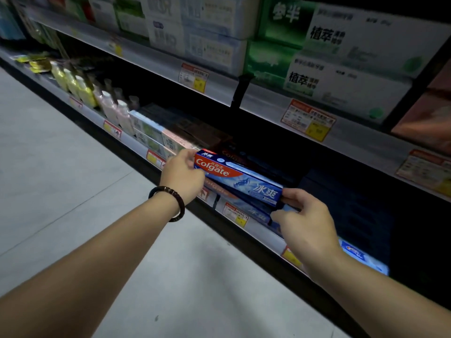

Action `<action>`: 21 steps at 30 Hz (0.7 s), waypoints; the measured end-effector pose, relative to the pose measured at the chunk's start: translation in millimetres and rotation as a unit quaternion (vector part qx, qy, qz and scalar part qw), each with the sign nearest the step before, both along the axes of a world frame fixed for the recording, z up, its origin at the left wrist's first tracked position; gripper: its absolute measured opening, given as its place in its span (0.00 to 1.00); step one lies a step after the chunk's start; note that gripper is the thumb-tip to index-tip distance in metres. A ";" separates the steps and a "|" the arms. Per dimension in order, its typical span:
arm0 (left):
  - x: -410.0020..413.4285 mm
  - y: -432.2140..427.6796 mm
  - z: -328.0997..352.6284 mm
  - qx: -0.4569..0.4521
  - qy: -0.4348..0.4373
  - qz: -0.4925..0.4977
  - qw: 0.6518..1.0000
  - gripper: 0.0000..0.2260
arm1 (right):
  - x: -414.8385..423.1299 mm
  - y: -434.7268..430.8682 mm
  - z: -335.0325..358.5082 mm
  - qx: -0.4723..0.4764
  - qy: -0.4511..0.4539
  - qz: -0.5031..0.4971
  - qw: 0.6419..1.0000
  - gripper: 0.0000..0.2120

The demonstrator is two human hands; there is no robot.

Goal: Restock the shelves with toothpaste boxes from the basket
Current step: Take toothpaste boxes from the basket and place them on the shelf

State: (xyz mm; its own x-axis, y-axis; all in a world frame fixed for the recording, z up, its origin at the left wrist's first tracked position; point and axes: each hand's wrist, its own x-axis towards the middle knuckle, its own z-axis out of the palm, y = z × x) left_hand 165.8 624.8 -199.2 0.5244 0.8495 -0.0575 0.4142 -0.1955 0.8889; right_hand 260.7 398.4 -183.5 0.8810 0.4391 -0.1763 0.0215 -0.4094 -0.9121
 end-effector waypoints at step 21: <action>37.9 -15.1 -15.6 -0.049 0.011 0.032 0.998 0.27 | 14.5 3.9 -8.8 -0.073 0.032 0.024 0.997 0.31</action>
State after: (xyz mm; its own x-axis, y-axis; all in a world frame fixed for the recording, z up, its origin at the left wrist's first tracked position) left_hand 203.7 609.6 -214.7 0.4664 0.8713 -0.1526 0.4427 -0.0805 0.8931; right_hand 275.2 402.2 -192.3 0.8447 0.4463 -0.2955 -0.0114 -0.5369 -0.8436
